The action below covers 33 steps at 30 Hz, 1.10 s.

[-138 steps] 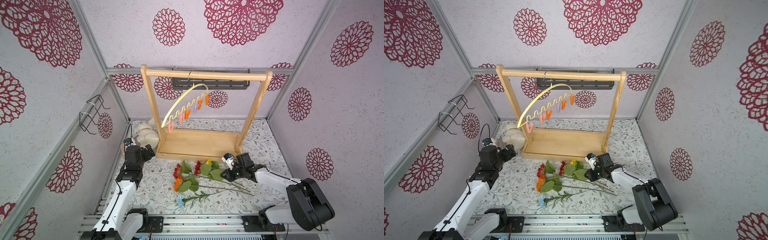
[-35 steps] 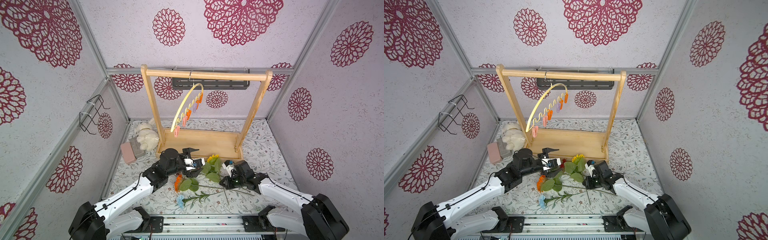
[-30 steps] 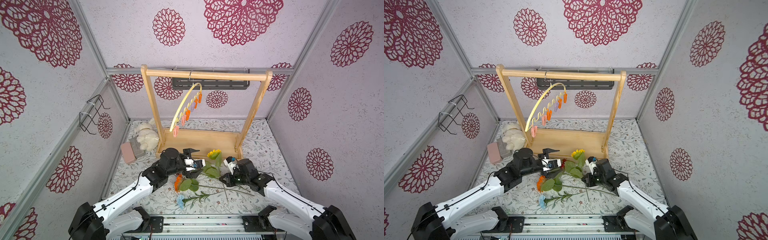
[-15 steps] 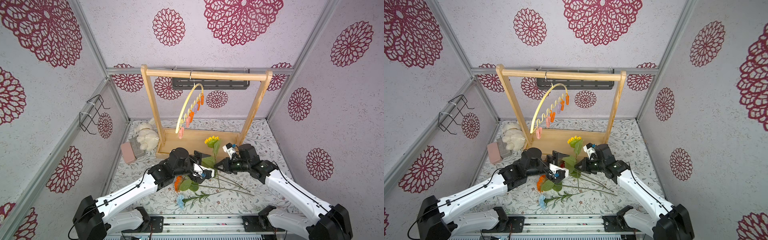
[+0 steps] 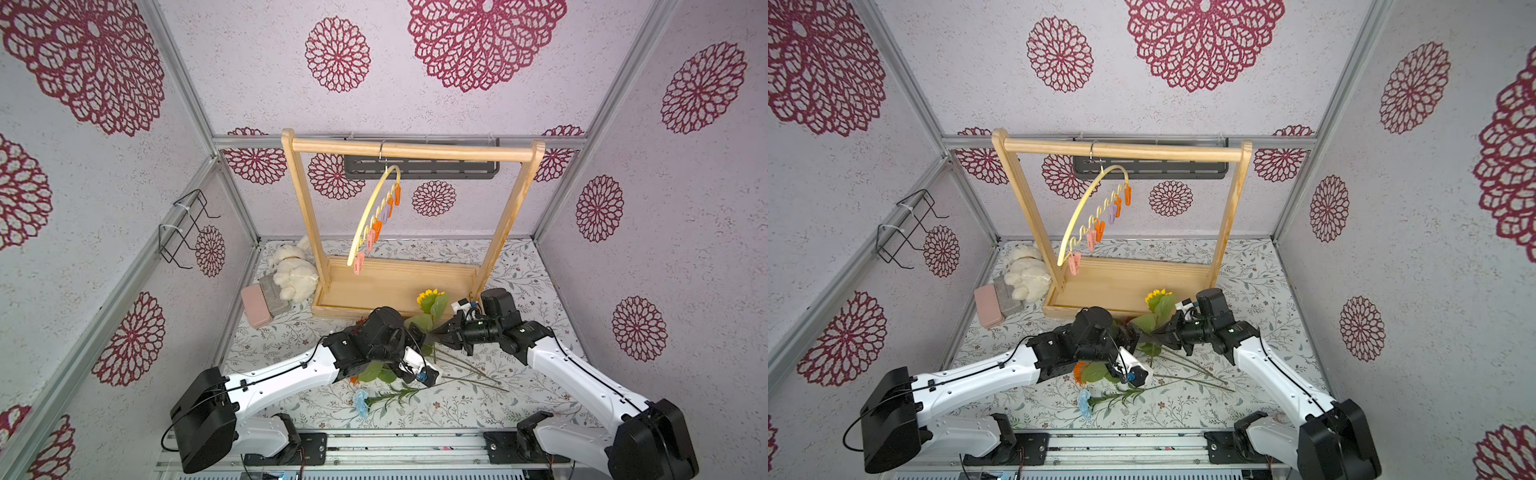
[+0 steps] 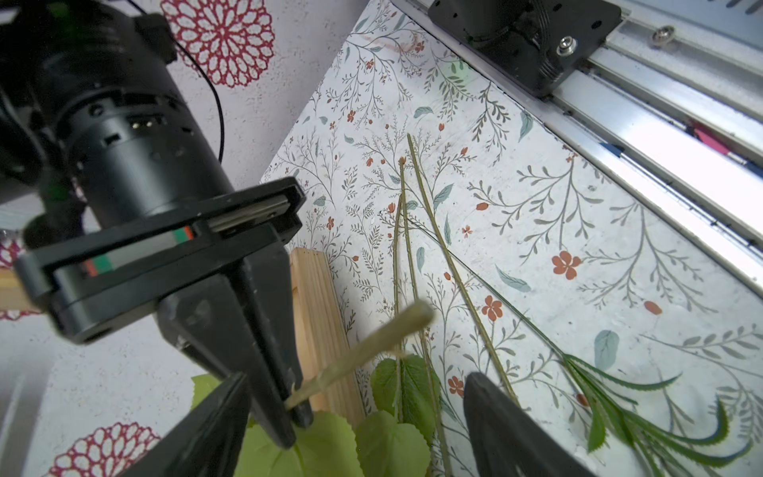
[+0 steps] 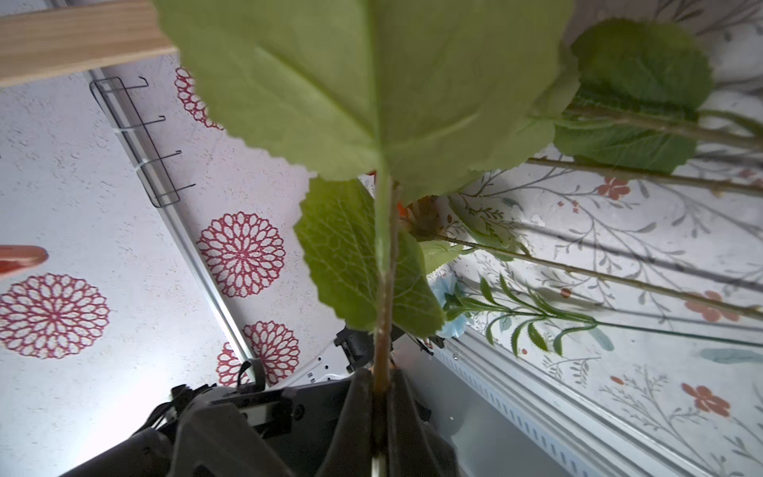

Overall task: Dry the flowers on a clothes hanger
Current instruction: Pick up the flower at the center of the board.

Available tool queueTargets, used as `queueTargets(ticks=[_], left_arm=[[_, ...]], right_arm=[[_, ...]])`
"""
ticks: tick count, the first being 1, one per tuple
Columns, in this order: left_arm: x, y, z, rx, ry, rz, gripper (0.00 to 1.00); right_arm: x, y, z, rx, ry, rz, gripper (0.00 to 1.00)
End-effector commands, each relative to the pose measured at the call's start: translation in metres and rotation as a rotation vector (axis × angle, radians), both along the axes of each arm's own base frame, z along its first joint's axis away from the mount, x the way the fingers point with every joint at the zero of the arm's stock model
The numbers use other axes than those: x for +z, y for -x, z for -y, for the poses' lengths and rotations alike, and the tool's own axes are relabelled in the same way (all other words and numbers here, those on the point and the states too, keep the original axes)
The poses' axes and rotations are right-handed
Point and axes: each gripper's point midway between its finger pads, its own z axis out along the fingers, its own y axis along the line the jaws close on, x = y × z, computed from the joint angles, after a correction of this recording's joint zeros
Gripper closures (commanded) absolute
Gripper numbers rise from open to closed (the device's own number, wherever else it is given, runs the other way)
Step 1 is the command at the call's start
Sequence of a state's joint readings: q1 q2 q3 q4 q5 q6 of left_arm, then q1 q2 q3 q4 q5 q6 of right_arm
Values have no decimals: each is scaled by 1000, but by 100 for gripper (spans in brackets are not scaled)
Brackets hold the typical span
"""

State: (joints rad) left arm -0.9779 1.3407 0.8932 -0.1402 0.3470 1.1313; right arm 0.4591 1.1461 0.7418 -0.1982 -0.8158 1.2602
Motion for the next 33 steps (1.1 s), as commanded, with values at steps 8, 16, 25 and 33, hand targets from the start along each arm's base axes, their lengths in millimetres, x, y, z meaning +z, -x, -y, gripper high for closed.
queueTargets(ticks=[8,16,25,33], left_arm=[[33,-4,17,19,110,49,61],[48,-9,10,81,145,43,97],[82,-25,-4,204,245,25,100],[151,-54,-45,406,443,-88,100]], right_arm=[[17,-5,-4,-40,-110,-51,100],[21,-8,-5,-59,-143,-47,100],[32,-12,-5,-76,-198,-7,78],[74,-22,7,-115,-308,282,64]])
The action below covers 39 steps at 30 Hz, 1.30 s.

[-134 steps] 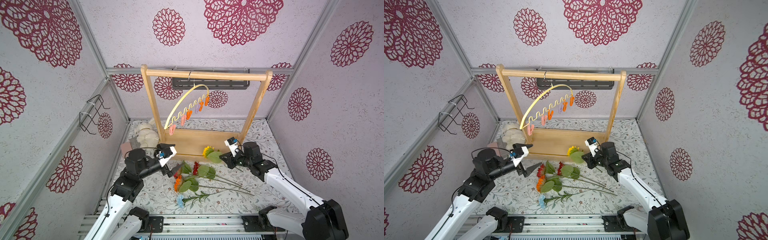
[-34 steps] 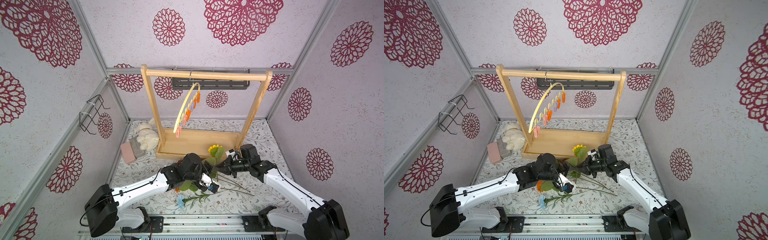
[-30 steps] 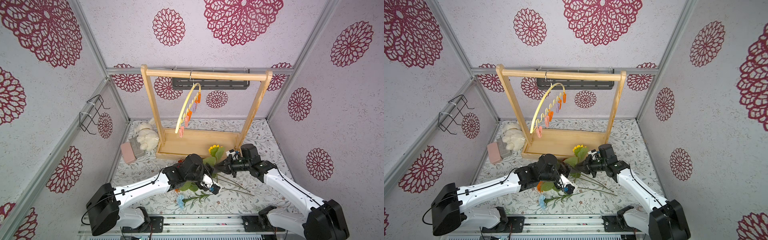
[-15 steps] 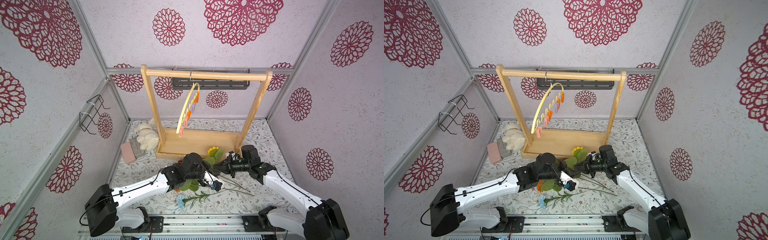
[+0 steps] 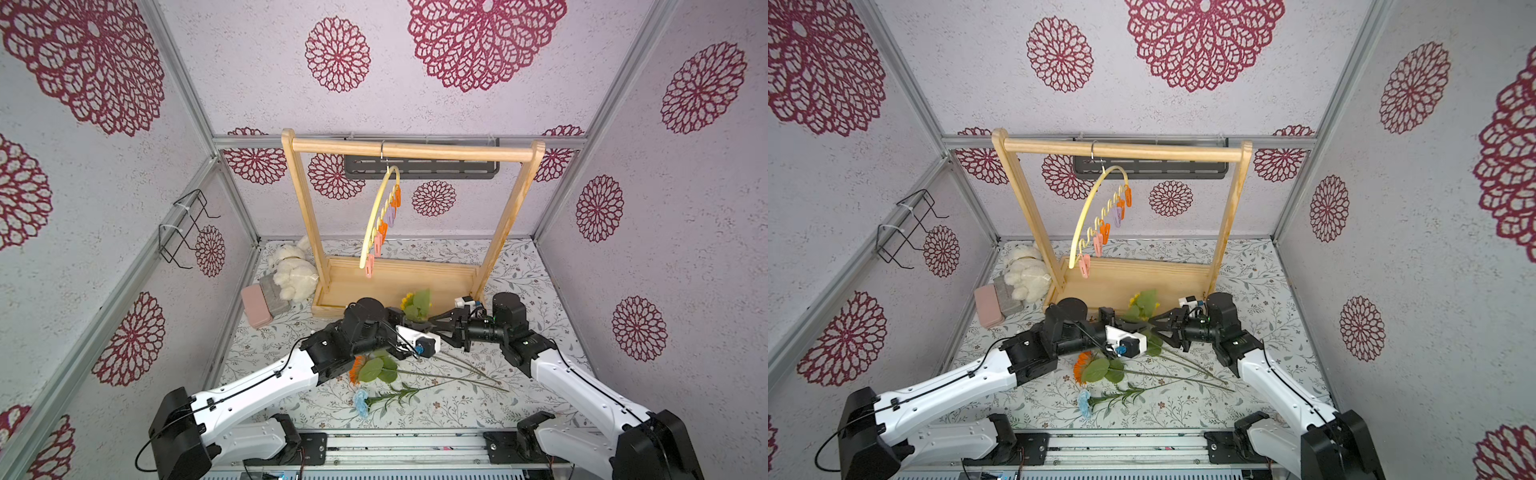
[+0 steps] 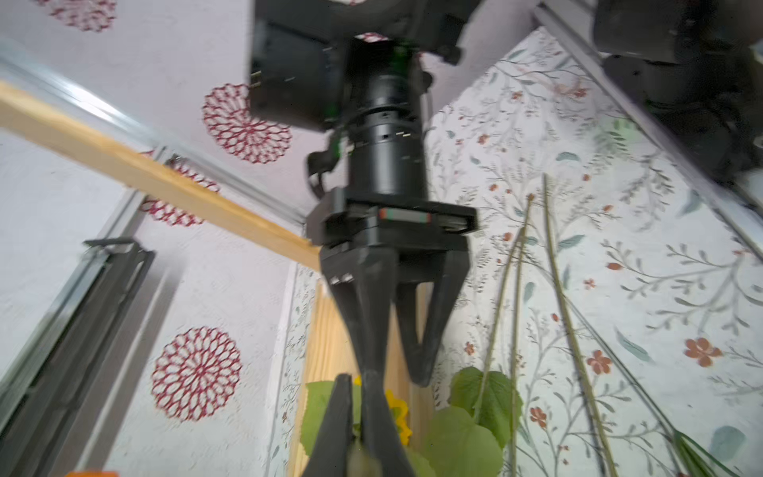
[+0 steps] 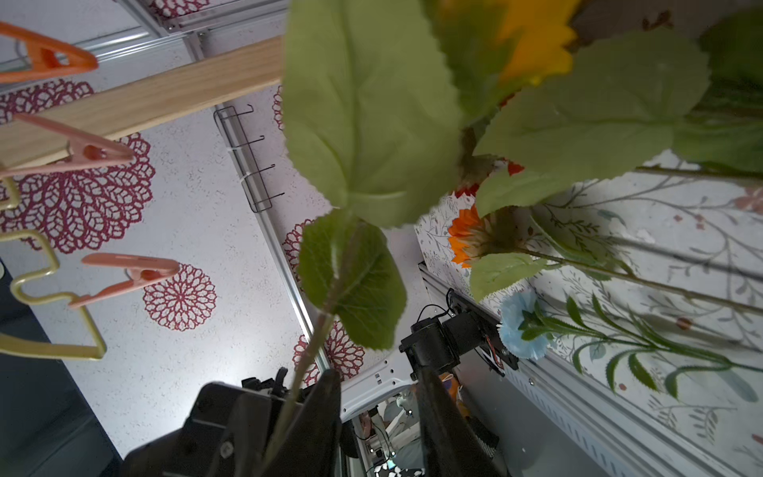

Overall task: Dry the flowers on a clothes hanger
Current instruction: Pick up the flower at the center of the board.

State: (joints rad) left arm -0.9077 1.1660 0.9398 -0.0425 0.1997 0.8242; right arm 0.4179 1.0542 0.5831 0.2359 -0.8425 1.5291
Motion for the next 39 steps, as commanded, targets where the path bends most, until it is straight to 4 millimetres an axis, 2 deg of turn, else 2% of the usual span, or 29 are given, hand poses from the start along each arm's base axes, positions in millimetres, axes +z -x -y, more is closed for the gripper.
queueTargets(ticks=[1,4,8,11,13,16,19,23,26,31,35,39], left_arm=[[52,-13,-23,92,167,-71,100],[69,-19,-41,131,254,-150,100],[86,-23,-60,145,388,-275,100],[93,-14,-59,86,446,-355,100],[92,-4,-54,31,442,-399,100],[82,11,-52,-32,414,-449,100],[72,35,-56,-140,398,-470,100],[70,42,-79,-127,423,-523,100],[57,42,-98,-55,385,-551,100],[41,27,-130,101,391,-560,100],[41,9,-158,217,417,-607,100],[43,-17,-190,390,431,-632,100]], right_arm=[[48,-6,4,-18,-80,267,64],[75,-3,5,3,-63,490,64],[117,-1,14,6,132,973,65],[145,6,29,-41,311,1365,63],[160,12,37,-78,389,1564,54],[169,13,37,-72,471,1760,50],[163,1,29,1,529,1812,47],[160,-7,16,88,517,1836,43],[160,-19,11,92,525,1819,40],[154,-56,9,40,589,1678,39],[146,-79,10,7,641,1611,39],[140,-101,6,-11,686,1589,39]])
